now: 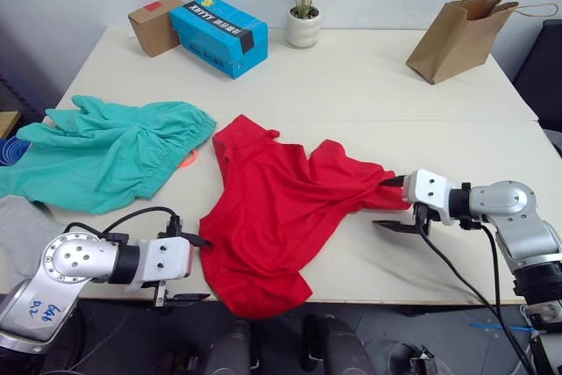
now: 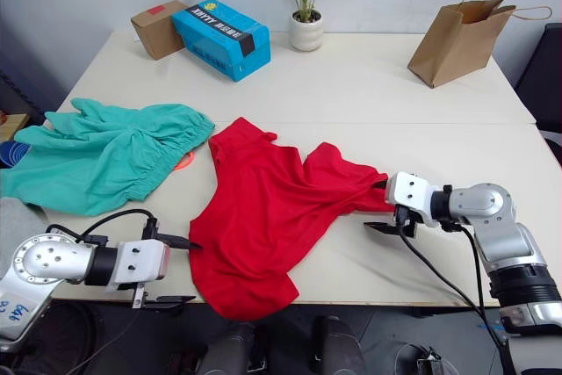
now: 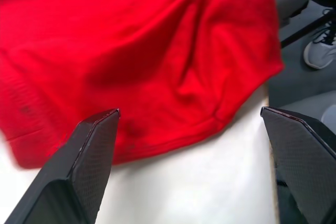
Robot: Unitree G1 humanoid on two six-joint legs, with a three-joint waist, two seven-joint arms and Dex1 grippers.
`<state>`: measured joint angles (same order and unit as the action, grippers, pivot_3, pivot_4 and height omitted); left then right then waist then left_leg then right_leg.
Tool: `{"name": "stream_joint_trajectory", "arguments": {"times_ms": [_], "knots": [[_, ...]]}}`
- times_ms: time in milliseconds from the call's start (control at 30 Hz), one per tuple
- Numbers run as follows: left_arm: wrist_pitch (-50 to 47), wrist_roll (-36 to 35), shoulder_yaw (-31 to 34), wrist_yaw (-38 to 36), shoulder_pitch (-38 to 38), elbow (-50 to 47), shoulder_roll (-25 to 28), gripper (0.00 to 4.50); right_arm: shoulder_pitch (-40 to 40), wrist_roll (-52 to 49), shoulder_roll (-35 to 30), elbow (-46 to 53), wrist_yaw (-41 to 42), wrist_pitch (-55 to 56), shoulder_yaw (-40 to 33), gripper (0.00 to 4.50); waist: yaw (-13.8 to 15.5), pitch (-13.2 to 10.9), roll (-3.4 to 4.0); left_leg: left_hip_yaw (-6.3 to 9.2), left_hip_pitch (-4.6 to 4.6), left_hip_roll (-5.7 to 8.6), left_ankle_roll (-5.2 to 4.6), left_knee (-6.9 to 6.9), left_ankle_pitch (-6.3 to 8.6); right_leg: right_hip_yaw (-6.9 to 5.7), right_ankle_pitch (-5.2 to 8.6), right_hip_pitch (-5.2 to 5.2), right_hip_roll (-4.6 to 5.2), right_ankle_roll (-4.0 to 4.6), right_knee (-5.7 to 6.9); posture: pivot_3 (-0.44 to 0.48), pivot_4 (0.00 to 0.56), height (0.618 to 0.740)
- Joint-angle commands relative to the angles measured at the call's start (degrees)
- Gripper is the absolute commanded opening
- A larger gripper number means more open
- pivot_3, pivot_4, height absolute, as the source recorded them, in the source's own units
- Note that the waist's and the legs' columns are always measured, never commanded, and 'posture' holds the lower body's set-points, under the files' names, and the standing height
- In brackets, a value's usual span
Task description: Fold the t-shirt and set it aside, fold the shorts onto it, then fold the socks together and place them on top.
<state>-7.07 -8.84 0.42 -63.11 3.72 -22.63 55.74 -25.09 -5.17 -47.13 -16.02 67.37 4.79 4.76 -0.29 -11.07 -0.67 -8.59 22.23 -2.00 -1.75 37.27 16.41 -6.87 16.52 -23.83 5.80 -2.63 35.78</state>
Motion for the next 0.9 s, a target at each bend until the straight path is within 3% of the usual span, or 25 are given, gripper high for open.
{"name": "stream_joint_trajectory", "arguments": {"times_ms": [33, 167, 400, 567, 700, 833, 900], "knots": [[0.85, 2.49, -2.79, 1.60, -1.68, -1.05, -1.36, 4.50, -0.55, -0.33, 0.01, 0.21, 0.84, 0.30, 0.04, 3.78, 0.01, 0.00, 0.00, 0.00, 0.00, 0.00, 0.00, 0.00, 0.00, 0.00, 0.00, 0.00, 0.00, 0.00, 0.01, 0.000, 0.150, 0.740], [1.85, 5.19, -5.15, 3.67, -3.26, 0.87, -3.59, 3.68, -0.72, 0.14, 0.60, -0.70, 0.49, 1.48, 0.15, 2.62, 0.02, 0.01, 0.01, 0.00, -0.01, 0.00, 0.01, 0.00, -0.02, 0.00, 0.00, 0.00, 0.00, 0.00, 0.03, 0.000, 0.150, 0.740], [5.35, 7.12, -6.06, 5.88, -7.59, 4.55, -6.82, 1.52, -0.90, 0.91, 1.55, -2.00, -1.18, 3.39, -0.31, 0.14, 0.13, 0.01, 0.02, 0.00, -0.04, 0.01, -0.06, 0.08, -0.06, 0.00, -0.01, 0.05, 0.02, -0.02, 0.11, 0.000, 0.150, 0.740], [4.69, 5.58, -3.89, 8.77, -14.50, 10.54, -10.07, 0.02, -2.89, 1.32, 2.82, -5.12, -4.48, 5.31, -1.70, 0.00, 0.06, 0.01, 0.02, 0.00, -0.04, 0.01, -0.02, 0.07, -0.09, -0.01, -0.01, 0.04, 0.01, -0.02, 0.14, 0.000, 0.150, 0.740], [5.74, 6.16, -3.43, 10.27, -23.09, 18.42, -11.93, 0.02, -5.72, 1.63, 3.41, -8.33, -7.08, 6.46, -2.51, 0.00, 0.06, 0.00, 0.01, 0.00, -0.03, 0.02, -0.01, 0.14, -0.15, -0.03, -0.02, 0.04, 0.01, -0.04, 0.21, 0.000, 0.150, 0.740], [12.77, 13.26, -4.61, 20.50, -45.36, 42.53, -16.14, 0.02, -14.17, 4.04, 4.26, -16.70, -15.80, 9.16, -4.25, 0.00, 0.08, -0.08, -0.13, 0.00, 0.07, 0.07, -0.02, 0.27, -0.31, -0.10, -0.09, 0.00, -0.05, -0.07, 0.30, 0.000, 0.150, 0.740], [18.06, 16.33, -5.44, 24.85, -52.99, 52.78, -17.02, 0.02, -17.11, 5.41, 4.33, -19.66, -19.32, 11.04, -4.37, 0.00, 0.03, -0.08, -0.13, -0.01, 0.11, 0.11, -0.03, 0.28, -0.37, -0.10, -0.15, -0.01, -0.03, -0.08, 0.29, 0.000, 0.150, 0.740]]}}
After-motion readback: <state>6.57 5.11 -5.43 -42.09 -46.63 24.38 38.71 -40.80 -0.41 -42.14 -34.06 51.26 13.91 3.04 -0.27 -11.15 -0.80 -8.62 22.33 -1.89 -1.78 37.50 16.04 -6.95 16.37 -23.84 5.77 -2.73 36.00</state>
